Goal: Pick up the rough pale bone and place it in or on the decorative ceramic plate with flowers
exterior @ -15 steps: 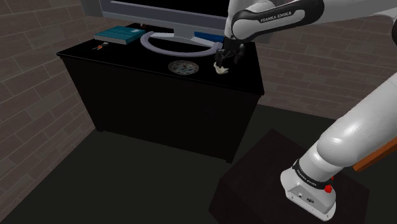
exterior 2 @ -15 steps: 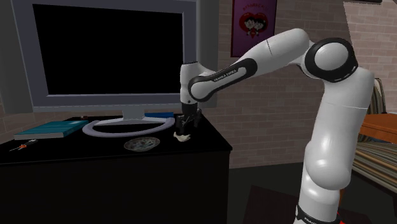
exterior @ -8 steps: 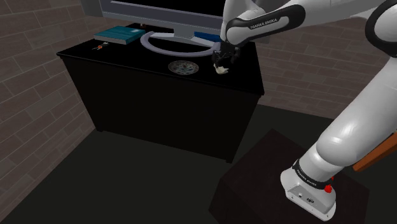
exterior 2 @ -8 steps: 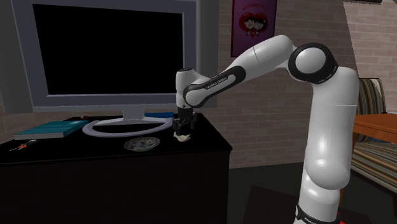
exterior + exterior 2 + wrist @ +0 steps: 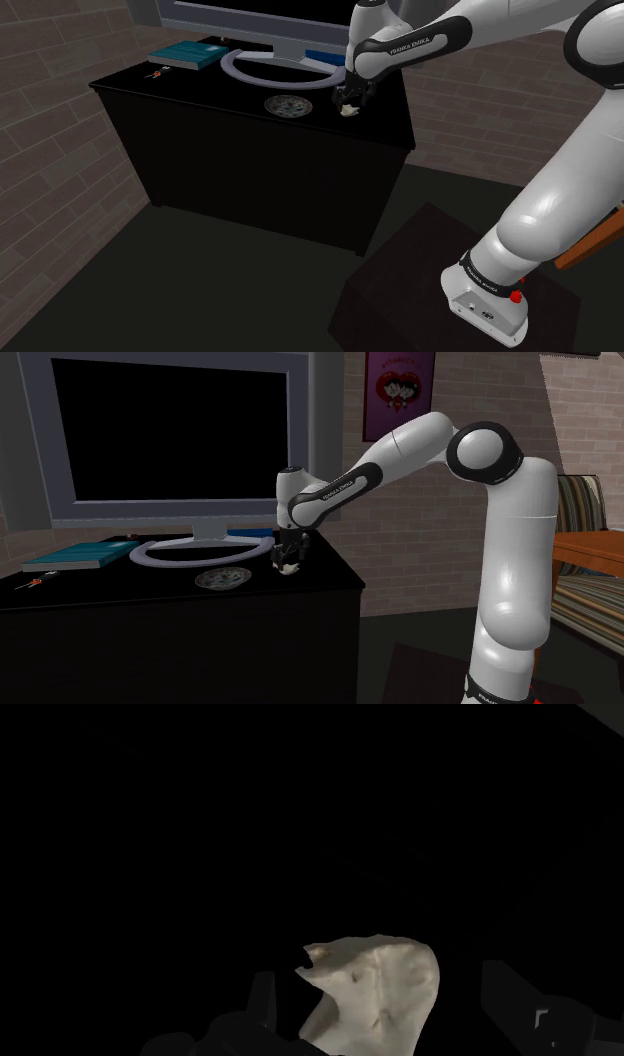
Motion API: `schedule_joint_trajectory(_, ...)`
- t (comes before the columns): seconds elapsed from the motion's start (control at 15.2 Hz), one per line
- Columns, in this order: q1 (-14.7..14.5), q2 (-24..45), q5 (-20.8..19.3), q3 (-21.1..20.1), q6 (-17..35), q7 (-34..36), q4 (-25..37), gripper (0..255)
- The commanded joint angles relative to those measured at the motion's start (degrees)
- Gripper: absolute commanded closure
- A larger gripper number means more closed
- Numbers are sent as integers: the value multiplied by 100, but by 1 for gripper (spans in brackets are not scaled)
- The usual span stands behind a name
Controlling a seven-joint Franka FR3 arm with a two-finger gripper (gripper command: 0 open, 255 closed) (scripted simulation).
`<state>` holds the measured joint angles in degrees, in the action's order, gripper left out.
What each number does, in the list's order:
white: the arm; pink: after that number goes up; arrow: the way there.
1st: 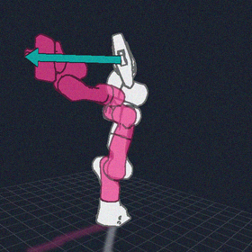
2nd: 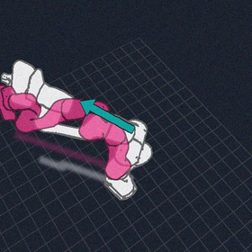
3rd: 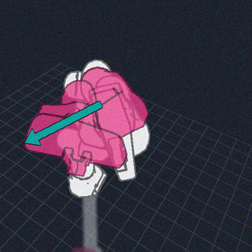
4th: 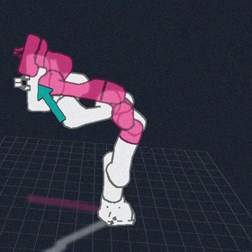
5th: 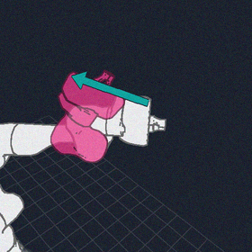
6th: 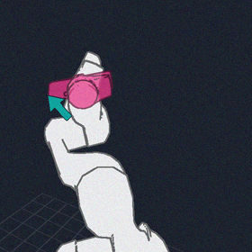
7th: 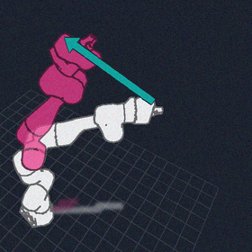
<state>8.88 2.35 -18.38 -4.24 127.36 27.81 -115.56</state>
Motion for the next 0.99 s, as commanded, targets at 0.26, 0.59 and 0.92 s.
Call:
schedule_joint_trajectory(0.26,0,1,0,0,3,0,-1,255)
schedule_joint_trajectory(0.59,0,-3,-2,0,12,3,-14,255)
schedule_joint_trajectory(0.92,105,200,716,75,-255,8,432,0)
